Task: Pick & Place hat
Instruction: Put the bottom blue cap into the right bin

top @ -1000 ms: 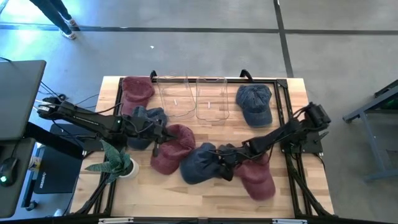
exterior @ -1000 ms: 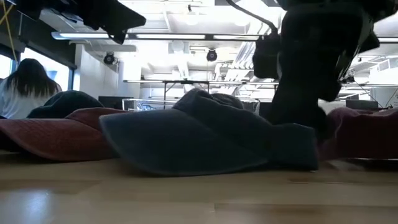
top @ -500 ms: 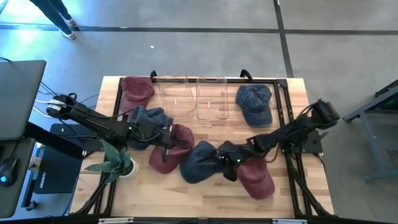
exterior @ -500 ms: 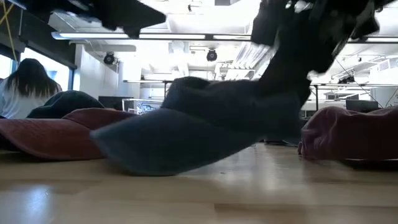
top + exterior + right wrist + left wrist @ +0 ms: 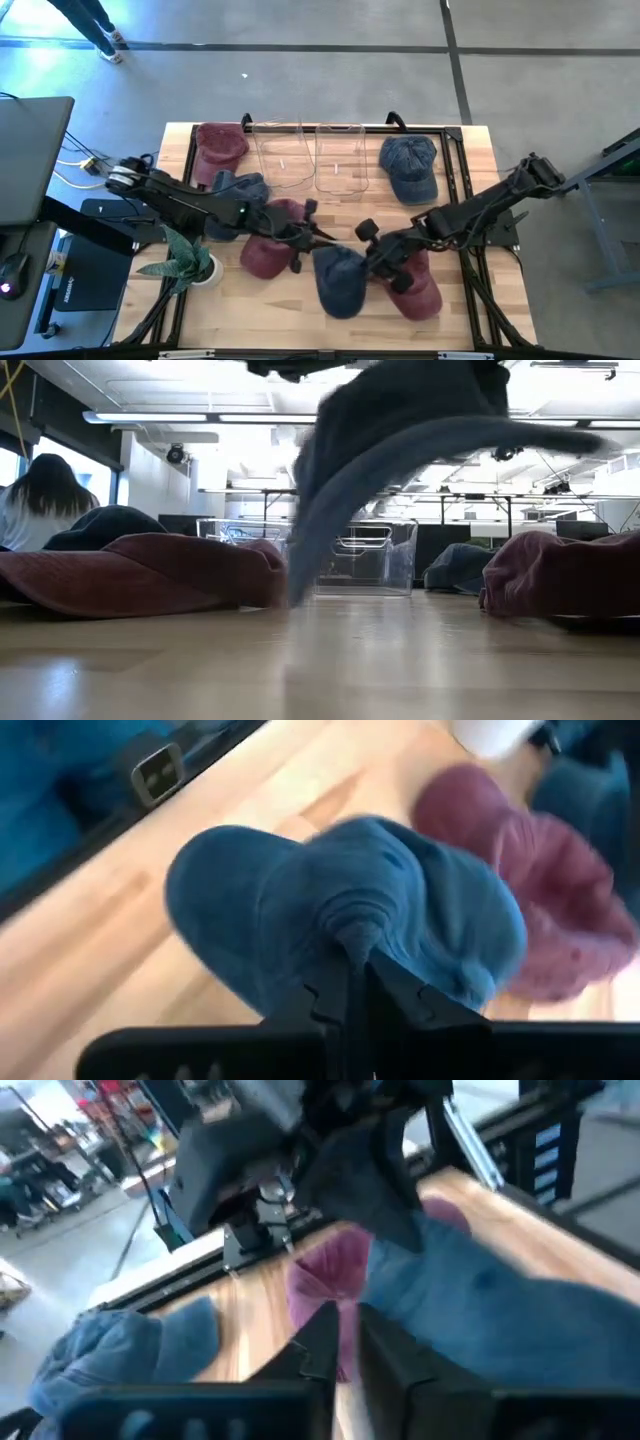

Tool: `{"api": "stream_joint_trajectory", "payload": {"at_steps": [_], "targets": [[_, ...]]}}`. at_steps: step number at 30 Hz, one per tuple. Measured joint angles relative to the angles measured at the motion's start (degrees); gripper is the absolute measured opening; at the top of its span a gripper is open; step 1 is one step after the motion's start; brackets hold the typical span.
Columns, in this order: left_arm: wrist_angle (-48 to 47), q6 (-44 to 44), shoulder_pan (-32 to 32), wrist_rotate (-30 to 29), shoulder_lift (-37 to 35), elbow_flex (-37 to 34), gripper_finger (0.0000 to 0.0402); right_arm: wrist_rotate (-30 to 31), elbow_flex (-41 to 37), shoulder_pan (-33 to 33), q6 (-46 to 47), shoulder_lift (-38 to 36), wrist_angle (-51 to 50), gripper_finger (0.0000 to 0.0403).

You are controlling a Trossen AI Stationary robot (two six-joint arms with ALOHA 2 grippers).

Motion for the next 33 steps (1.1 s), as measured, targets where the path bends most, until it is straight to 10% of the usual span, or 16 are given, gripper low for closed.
{"api": "stream_joint_trajectory", "payload": {"at_steps": [11,20,33], "targets": [[-8.7,-10.4,7.9,26.5,10.6,7.0,0.0231,10.3,-4.4,6.0,-3.5,0.0,3.6,0.0018],[-2.6,-26.6,6.7,41.2,18.7,6.9,0.0255,19.2,-5.2,9.3,5.8,0.0,4.2,0.0013],[6.4,-41.4,2.4,26.0,22.0,6.9,0.0174,20.1,-5.2,6.6,9.3,0.1,2.3,0.001]]}}
